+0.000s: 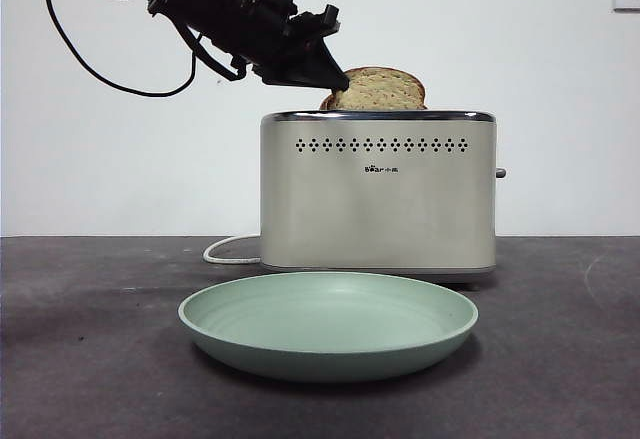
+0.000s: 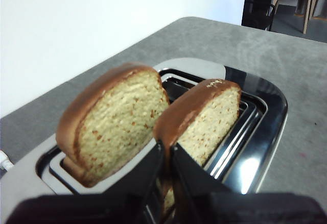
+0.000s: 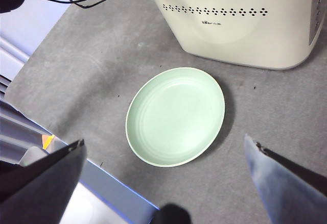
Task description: Take the bread from the toaster,put the bread on the plate,put the plate on the table
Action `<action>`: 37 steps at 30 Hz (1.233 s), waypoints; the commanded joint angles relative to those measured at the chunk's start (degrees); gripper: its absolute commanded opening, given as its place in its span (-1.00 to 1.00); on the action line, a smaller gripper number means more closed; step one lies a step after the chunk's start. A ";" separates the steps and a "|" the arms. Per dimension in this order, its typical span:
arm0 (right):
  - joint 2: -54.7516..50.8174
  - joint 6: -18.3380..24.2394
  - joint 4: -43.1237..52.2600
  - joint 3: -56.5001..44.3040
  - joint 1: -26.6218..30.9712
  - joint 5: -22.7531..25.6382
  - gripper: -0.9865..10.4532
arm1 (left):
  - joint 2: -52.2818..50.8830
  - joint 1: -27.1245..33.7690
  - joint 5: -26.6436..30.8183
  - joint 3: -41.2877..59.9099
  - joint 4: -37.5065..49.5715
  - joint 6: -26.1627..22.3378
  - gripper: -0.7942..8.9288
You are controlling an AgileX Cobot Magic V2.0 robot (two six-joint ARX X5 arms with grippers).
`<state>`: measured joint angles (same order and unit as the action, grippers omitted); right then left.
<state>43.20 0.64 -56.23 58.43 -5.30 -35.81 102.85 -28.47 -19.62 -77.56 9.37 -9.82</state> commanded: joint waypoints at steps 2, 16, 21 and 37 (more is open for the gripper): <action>-0.09 -0.35 0.00 0.07 -0.13 0.13 0.11 | 0.22 -0.31 0.15 0.17 2.23 1.09 -0.85; -0.07 -0.35 -0.02 0.07 -0.13 0.13 0.11 | -4.39 -0.28 1.95 -9.46 -4.55 1.03 -0.85; -0.07 -0.37 -0.02 0.07 -0.13 0.13 0.11 | -6.54 -0.31 6.01 -14.58 -11.08 0.98 -0.85; 0.63 -0.35 0.22 0.07 -0.13 0.15 0.11 | -29.70 0.28 15.17 -15.54 -34.32 1.09 -0.85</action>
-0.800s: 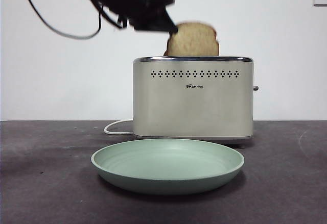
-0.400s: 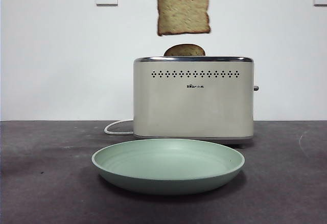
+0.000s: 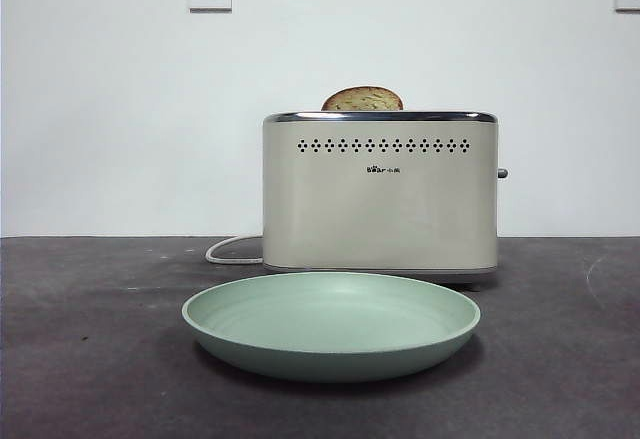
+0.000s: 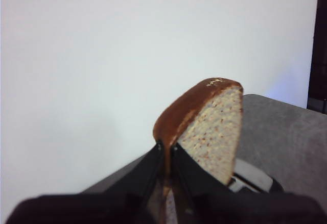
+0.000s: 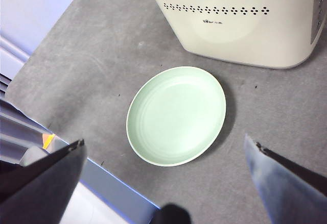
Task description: Take the bread from the toaster,put the bread on the plate,put the plate on the table
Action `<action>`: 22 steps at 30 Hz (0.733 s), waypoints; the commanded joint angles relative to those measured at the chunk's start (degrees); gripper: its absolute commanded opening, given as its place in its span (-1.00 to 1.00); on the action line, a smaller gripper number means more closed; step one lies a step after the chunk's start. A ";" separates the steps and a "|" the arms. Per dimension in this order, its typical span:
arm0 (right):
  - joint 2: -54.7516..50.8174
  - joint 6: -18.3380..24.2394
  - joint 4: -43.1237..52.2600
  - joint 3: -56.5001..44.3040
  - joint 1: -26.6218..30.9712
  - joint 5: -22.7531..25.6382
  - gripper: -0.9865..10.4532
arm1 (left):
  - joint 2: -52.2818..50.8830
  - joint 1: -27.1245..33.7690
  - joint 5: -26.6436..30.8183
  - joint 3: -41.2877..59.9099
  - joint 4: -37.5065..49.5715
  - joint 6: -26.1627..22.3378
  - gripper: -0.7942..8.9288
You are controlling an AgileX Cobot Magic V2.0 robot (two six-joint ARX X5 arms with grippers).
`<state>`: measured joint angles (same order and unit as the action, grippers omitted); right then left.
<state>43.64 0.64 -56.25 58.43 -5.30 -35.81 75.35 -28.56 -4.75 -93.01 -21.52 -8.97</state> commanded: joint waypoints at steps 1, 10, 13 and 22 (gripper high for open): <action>0.42 -0.35 0.39 0.07 -0.13 0.13 0.11 | -3.78 0.66 0.48 -0.07 -5.77 0.24 -0.85; 4.72 -0.15 1.01 0.07 -0.13 0.15 0.11 | -15.67 0.92 1.75 2.60 -22.51 0.31 -0.85; 6.99 -0.11 1.36 0.07 -0.13 0.13 0.11 | -21.07 0.90 3.34 7.26 -23.23 2.95 -0.85; 14.49 -0.15 4.39 0.07 -0.87 0.13 0.10 | -41.86 0.90 6.14 29.18 -23.52 12.68 -0.85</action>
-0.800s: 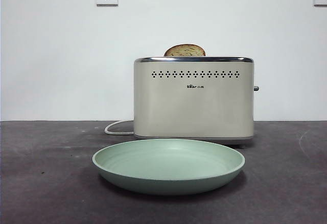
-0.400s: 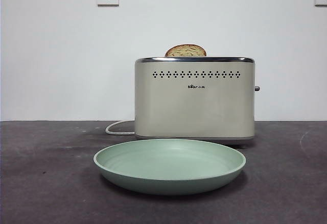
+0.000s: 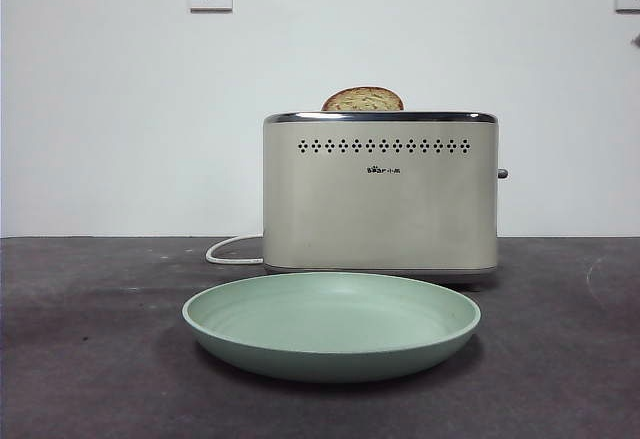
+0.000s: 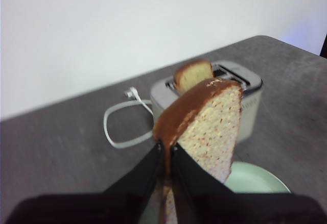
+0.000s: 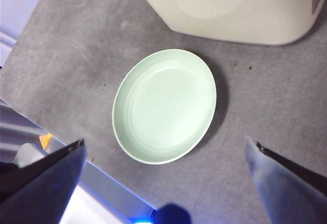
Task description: Take the bread from the toaster,put the bread on the plate,put the plate on the table
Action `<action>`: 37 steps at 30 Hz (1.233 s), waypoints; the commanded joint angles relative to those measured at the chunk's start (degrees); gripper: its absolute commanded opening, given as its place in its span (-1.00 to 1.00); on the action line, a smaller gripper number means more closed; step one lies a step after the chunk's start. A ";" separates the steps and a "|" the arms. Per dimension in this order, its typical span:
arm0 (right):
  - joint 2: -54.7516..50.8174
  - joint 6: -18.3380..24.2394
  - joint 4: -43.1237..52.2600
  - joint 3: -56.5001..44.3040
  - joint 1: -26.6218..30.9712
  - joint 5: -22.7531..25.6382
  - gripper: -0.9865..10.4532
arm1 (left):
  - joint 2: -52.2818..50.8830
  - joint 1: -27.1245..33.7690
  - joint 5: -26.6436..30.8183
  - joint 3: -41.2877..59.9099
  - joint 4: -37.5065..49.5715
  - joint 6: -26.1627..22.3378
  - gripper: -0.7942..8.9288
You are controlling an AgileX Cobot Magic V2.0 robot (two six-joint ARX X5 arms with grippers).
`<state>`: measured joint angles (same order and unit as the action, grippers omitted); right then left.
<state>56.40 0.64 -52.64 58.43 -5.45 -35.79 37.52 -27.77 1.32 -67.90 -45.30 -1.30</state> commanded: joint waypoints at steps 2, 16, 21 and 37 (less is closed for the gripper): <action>4.15 -0.13 1.40 0.07 -1.75 0.15 0.10 | -7.54 0.11 -0.26 7.76 0.00 7.34 -0.85; 27.06 -0.17 10.08 0.07 -12.90 6.21 -0.01 | -12.02 0.11 -4.68 12.55 -4.11 11.93 -0.85; 33.57 -0.24 13.42 0.07 -14.93 6.25 -0.01 | -12.02 0.11 -4.90 12.55 -4.09 12.33 -0.85; 40.06 -0.79 20.72 0.07 -16.41 9.18 -0.41 | -12.00 0.11 -4.87 12.55 -4.04 13.44 -0.85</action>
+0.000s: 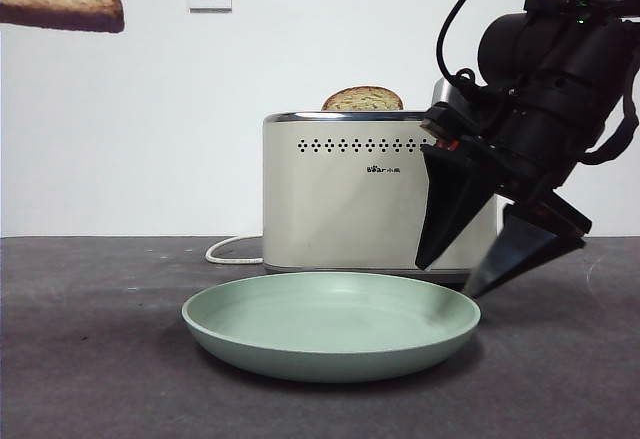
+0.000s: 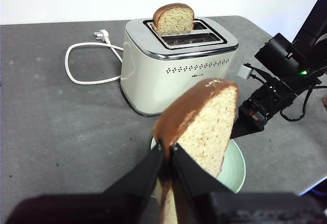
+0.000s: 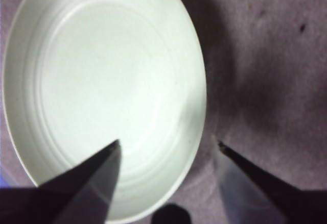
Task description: Take the bread from the toaster,put the bread on the plate,put the plate on the table
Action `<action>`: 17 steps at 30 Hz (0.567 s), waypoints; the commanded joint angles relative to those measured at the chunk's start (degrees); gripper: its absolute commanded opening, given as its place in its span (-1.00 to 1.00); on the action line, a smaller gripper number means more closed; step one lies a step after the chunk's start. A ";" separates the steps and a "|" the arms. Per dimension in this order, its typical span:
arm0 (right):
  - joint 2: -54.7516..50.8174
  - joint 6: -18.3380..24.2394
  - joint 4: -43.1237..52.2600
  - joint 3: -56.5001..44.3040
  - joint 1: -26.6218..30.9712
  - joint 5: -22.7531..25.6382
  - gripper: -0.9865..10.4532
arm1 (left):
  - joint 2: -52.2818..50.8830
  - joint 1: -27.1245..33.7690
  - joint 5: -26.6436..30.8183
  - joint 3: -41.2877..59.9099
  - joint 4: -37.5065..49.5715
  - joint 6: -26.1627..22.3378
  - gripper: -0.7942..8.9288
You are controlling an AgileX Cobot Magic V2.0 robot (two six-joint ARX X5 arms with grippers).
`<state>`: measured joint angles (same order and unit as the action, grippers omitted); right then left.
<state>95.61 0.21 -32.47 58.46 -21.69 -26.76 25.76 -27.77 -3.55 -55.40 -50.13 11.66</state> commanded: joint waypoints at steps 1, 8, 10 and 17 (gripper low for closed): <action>1.16 -0.37 0.55 0.04 -0.17 0.15 -0.41 | -0.24 0.11 0.00 0.04 0.79 0.57 -0.85; 3.74 -0.37 0.61 0.04 -0.17 0.17 -0.49 | -0.24 0.11 0.04 0.04 0.79 0.63 -0.85; 3.74 -0.35 1.07 0.04 -0.17 0.20 -0.66 | -0.24 0.11 0.04 0.04 0.79 0.63 -0.85; 3.74 -0.55 1.86 0.04 -0.17 0.35 -0.85 | -0.11 0.11 -3.02 0.04 0.92 1.92 -0.85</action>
<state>99.02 -0.21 -30.59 58.50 -21.74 -26.41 25.76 -27.77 -5.80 -55.40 -50.13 12.38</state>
